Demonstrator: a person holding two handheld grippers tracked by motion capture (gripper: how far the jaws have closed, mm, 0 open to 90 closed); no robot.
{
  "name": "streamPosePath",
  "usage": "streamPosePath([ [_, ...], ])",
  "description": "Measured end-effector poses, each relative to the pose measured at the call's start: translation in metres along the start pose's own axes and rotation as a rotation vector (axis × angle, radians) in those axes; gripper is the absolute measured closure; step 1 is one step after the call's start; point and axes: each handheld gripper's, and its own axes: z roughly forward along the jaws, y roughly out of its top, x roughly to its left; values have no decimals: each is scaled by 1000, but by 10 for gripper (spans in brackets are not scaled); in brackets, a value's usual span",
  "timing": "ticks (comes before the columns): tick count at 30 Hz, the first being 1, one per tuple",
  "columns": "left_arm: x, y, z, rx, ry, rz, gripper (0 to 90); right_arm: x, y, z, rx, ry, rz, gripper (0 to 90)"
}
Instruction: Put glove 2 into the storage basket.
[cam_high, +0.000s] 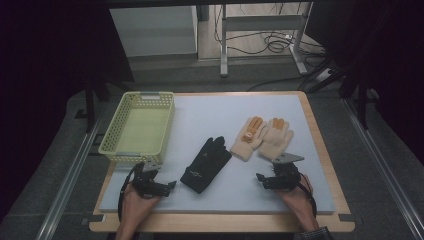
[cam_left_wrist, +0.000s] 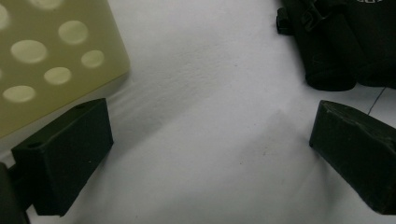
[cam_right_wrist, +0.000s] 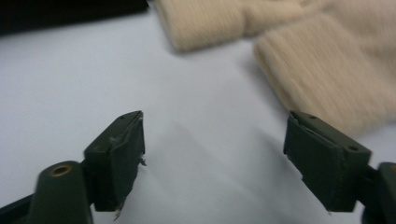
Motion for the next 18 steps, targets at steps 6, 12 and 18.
streamPosePath([
  [6, 0, 0, -1, 0, -2, 1, 0, 0, -2, 0, -17, -1, -4, 168],
  [12, -2, 3, -4, 17, -5, 4, 23, 0, -2, 1, -20, -2, -5, 167],
  [18, -12, 13, -10, 11, -68, 4, 14, 0, -3, 1, -21, -2, -4, 167],
])
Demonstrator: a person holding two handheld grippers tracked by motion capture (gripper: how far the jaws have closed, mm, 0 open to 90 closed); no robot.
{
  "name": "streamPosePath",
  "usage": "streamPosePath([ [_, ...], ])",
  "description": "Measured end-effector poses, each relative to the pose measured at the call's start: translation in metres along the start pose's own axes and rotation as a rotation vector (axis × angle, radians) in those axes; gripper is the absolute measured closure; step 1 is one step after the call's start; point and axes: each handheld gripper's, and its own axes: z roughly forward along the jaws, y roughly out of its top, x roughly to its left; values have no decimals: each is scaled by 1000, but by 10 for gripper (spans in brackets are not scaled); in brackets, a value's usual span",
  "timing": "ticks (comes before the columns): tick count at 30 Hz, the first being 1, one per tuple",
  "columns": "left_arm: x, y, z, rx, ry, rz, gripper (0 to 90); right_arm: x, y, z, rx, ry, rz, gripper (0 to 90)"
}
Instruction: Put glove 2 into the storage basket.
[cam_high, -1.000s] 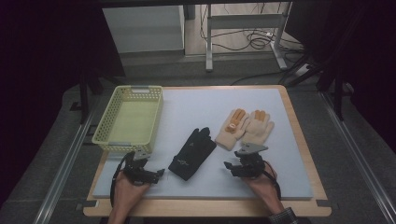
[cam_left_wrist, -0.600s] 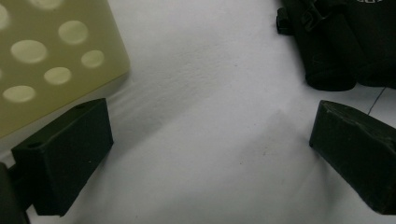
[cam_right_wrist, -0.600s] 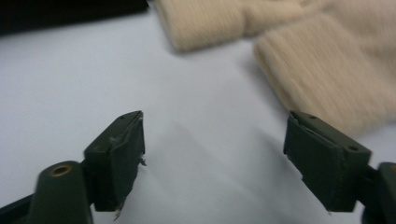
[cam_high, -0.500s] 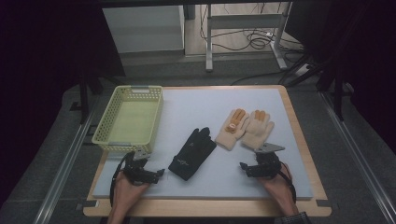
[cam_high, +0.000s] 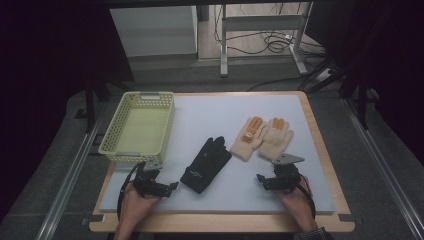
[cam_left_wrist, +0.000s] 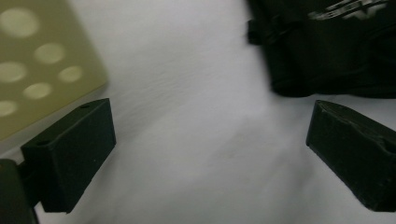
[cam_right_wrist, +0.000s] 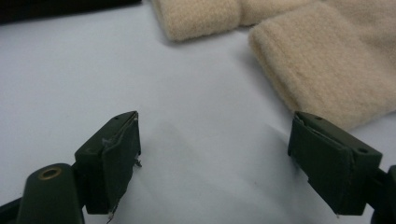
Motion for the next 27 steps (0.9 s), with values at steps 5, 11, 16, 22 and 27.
streamPosePath([
  [5, -9, 13, -2, -13, -48, 6, 4, 0, 0, 0, 1, 0, -1, 167],
  [11, -24, 42, 4, -12, -100, 36, 0, 0, 0, 0, 1, 0, -1, 167],
  [16, -42, 71, 16, 9, -129, 89, 0, 0, 0, 0, 1, 0, -1, 167],
  [22, -65, 96, 43, 59, -95, 152, 0, 0, 0, 0, 0, 0, -1, 167],
  [27, -72, 100, 69, 114, -7, 172, 0, 0, 0, 0, 0, 0, -1, 167],
])
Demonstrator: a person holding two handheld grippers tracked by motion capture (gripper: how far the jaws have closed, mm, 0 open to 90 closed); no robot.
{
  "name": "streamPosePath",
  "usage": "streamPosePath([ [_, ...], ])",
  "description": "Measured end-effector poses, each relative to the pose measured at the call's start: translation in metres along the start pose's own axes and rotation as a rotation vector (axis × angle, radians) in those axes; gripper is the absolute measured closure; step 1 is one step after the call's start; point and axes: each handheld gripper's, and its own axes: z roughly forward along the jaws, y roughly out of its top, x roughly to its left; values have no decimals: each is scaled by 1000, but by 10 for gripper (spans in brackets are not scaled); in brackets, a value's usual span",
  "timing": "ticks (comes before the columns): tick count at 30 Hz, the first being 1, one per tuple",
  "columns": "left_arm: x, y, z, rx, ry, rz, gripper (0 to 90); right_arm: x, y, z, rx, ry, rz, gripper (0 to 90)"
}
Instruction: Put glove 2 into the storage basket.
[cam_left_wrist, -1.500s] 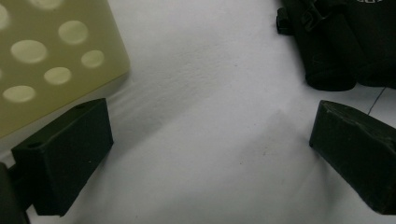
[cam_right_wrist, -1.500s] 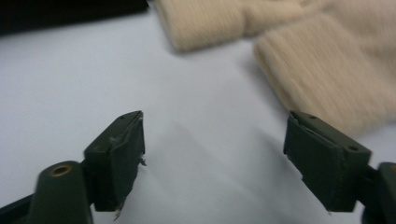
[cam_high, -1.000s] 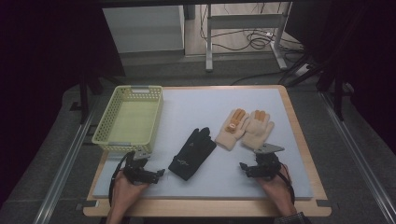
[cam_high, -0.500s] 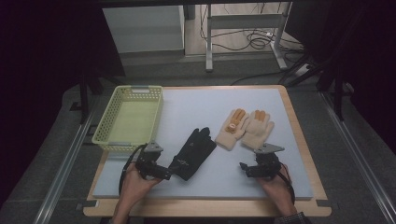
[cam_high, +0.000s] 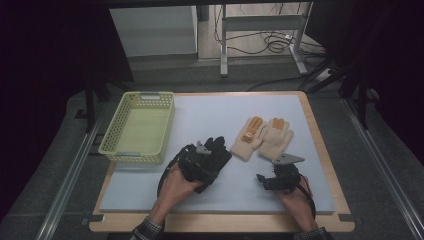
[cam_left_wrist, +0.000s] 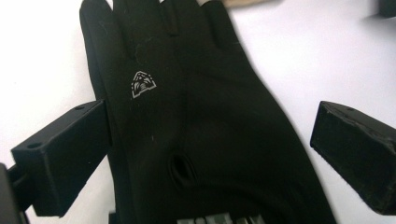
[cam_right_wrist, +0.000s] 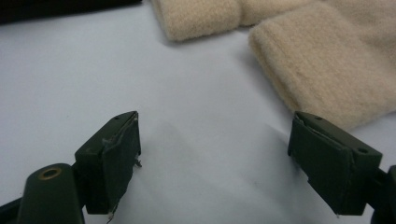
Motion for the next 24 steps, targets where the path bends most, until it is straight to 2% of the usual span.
streamPosePath([
  [2, 3, -1, 8, 31, 45, 18, 0, 0, 0, 0, 0, 0, -1, 167],
  [3, 5, -3, 11, 40, 45, 17, 0, 0, 0, 0, 0, 0, 0, 167],
  [5, 13, -6, 14, 44, 34, 0, 0, 0, 0, 0, 0, 0, 0, 167],
  [7, 16, -8, 16, 44, -6, -25, 0, 0, 0, 0, 0, 0, 0, 167],
  [9, 13, -8, 17, 51, -38, -15, 0, 0, 0, 0, 0, 0, 1, 167],
  [10, 9, -8, 19, 65, -22, 18, 0, 0, 0, 0, 0, 0, 0, 167],
  [11, 7, -8, 18, 62, -18, 28, 0, 0, 0, 0, 0, 0, 0, 167],
  [13, 9, -7, 18, 69, -23, 16, 10, 0, 0, 0, 0, 0, 1, 167],
  [15, 10, -6, 13, 63, -13, 5, 96, 0, 0, 0, -1, 0, 1, 167],
  [20, 18, -6, 6, 52, 22, 20, 443, 0, 0, 0, 0, -1, 0, 167],
  [22, 23, -5, 5, 53, 20, 20, 549, 0, 0, 0, 0, -1, 0, 167],
  [24, 27, -5, 4, 57, 15, 18, 618, 0, 0, 0, -1, -1, 0, 167],
])
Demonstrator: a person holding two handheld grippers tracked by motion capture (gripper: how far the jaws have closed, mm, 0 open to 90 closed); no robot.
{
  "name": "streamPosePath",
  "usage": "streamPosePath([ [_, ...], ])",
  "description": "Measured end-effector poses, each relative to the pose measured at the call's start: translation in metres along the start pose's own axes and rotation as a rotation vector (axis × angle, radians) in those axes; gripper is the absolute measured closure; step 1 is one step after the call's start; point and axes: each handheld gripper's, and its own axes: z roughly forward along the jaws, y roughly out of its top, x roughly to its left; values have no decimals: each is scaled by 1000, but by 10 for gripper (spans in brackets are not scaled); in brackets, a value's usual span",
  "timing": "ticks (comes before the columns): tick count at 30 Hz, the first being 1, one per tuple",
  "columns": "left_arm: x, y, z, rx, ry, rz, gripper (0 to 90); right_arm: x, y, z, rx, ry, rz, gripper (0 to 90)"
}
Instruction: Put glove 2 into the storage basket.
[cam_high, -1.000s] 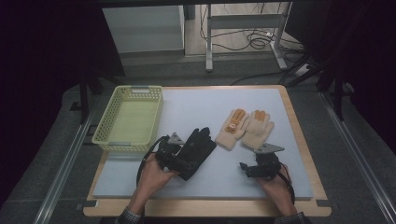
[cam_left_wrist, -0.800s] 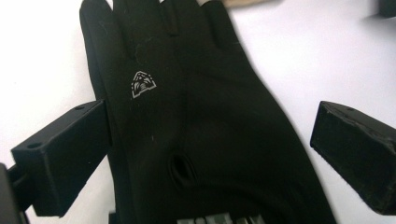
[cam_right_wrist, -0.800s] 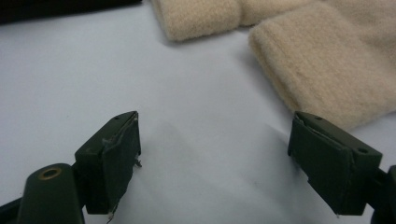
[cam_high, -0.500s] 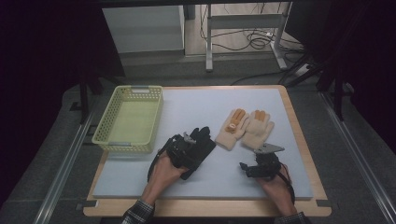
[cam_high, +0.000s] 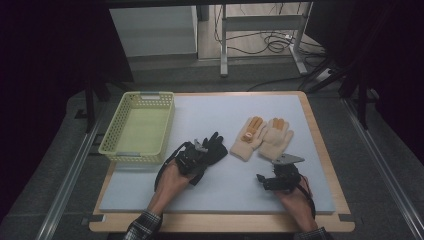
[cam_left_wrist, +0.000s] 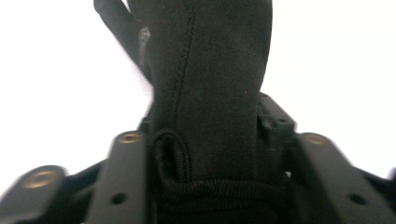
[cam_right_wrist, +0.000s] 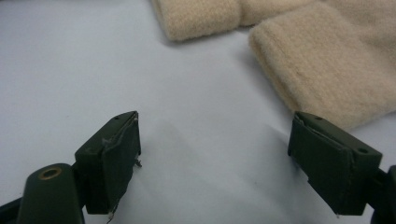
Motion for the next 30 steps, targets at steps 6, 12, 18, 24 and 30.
streamPosePath([
  [6, 10, 6, -9, -26, -5, -28, 643, 0, 0, 0, 0, 1, 0, 167],
  [12, 20, 18, -28, -59, -4, -63, 632, 0, 0, 0, 0, 0, -1, 167],
  [18, 32, 33, -46, -74, 9, -93, 626, 0, 0, 0, 0, 0, -1, 167],
  [24, 52, 41, -61, -75, 50, -115, 623, 0, 0, 0, -1, 1, -3, 167],
  [30, 78, 42, -78, -86, 97, -155, 620, 0, 0, 0, -3, 1, -2, 167],
])
